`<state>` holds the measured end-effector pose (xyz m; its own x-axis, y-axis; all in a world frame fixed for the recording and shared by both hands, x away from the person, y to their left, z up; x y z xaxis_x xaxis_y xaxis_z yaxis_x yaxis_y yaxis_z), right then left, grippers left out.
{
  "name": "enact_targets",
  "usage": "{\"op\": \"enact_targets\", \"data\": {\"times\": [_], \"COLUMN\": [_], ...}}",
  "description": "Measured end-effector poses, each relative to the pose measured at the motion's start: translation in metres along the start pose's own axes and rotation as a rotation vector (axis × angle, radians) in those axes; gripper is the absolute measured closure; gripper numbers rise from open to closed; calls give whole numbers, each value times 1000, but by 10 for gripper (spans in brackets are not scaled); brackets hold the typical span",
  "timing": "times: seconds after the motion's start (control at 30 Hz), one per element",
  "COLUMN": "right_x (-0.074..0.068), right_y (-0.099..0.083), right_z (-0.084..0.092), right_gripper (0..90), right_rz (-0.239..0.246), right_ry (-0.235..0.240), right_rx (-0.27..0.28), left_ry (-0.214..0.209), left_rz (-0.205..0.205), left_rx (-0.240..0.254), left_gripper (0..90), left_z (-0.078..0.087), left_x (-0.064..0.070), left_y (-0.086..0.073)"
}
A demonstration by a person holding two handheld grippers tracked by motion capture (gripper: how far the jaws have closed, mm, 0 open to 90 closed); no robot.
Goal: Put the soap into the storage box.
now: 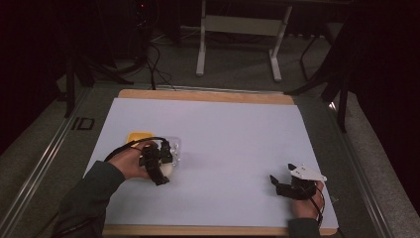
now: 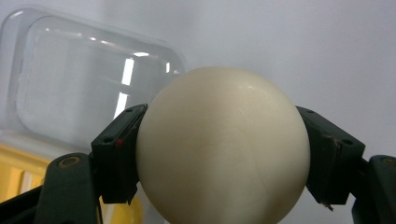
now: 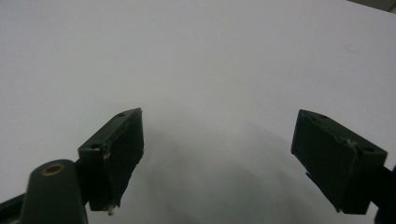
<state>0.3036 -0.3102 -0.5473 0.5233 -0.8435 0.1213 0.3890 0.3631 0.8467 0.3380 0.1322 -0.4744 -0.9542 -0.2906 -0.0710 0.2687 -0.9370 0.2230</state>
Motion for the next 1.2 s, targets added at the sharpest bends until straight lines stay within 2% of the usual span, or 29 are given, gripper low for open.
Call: {"op": "enact_targets", "data": {"times": [0.23,0.63,0.83,0.97,1.2], "right_x": [0,0,0,0,0], "right_y": [0,0,0,0,0], "right_z": [0,0,0,0,0], "right_gripper": [169,169,169,169,169], "right_rz": [0,0,0,1,0], "right_ry": [0,0,0,-1,0], "right_rx": [-1,0,0,-1,-1], "left_ry": [7,22,31,55,66], "left_rz": [25,54,77,97,132], "left_rx": [17,13,5,-3,11], "left_gripper": [252,252,252,252,252], "left_z": [4,11,14,17,25], "left_x": [-9,-21,-27,-34,-44], "left_y": [-2,-4,-9,-13,-18]}}
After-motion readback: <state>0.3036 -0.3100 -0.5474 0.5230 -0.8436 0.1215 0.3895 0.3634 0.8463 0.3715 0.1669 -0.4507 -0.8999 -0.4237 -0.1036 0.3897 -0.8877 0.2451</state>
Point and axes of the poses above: each handheld gripper's, and its own axes: z roughly backward along the jaws, y roughly out of its top, x roughly to its right, the point moved 2 cm from there along -z, roughly forward along the jaws, and after that the axes turned 2 degrees about x, right-handed, at the moved point
